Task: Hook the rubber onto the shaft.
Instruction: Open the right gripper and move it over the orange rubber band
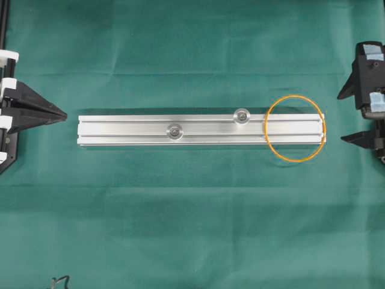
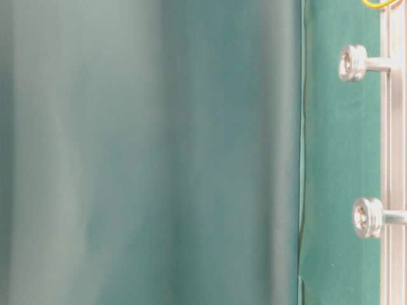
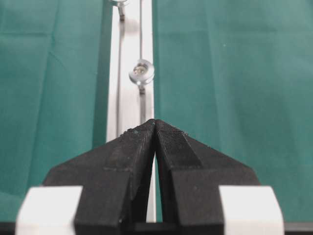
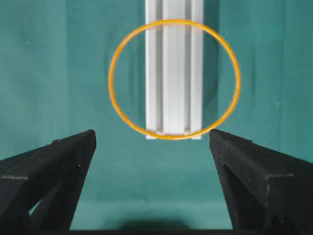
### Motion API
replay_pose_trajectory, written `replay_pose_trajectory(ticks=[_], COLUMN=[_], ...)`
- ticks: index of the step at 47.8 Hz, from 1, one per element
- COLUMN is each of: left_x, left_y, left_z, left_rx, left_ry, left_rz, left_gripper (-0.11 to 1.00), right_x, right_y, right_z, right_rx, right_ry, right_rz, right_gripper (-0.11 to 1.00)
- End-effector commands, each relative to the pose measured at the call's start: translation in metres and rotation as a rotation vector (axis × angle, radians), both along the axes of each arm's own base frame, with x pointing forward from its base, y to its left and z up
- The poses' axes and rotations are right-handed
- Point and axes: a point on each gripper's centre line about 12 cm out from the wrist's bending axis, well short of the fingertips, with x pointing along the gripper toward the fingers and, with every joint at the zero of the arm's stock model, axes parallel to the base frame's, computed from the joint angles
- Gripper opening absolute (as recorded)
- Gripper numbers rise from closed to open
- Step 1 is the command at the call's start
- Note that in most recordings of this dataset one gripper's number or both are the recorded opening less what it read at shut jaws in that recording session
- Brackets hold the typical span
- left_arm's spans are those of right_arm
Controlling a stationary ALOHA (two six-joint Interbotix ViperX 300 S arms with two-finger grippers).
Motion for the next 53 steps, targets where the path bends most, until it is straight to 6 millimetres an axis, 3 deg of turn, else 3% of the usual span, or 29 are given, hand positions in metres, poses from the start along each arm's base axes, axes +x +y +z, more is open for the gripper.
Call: replay_pose_trajectory(ticks=[1, 27, 41, 53], left_x=[0.003, 0.003, 0.003, 0.003], left_y=[0.0, -0.001, 0.0, 0.0], left_z=[0.01, 0.01, 0.01, 0.01], left_rx=[0.002, 0.002, 0.002, 0.004], left_ry=[-0.026, -0.025, -0.026, -0.026], left_rz=[-0.002, -0.003, -0.002, -0.002], left_gripper=[0.0, 0.0, 0.0, 0.0], right_x=[0.003, 0.012, 0.029, 0.043], right_y=[0.002, 0.008, 0.02, 0.03], right_z=[0.011, 0.003, -0.034, -0.053], right_rx=[0.01, 0.013, 0.028, 0.039], right_ry=[-0.035, -0.018, 0.059, 0.044], right_rz=[0.004, 0.032, 0.064, 0.092], right_gripper=[0.97, 0.97, 0.97, 0.97])
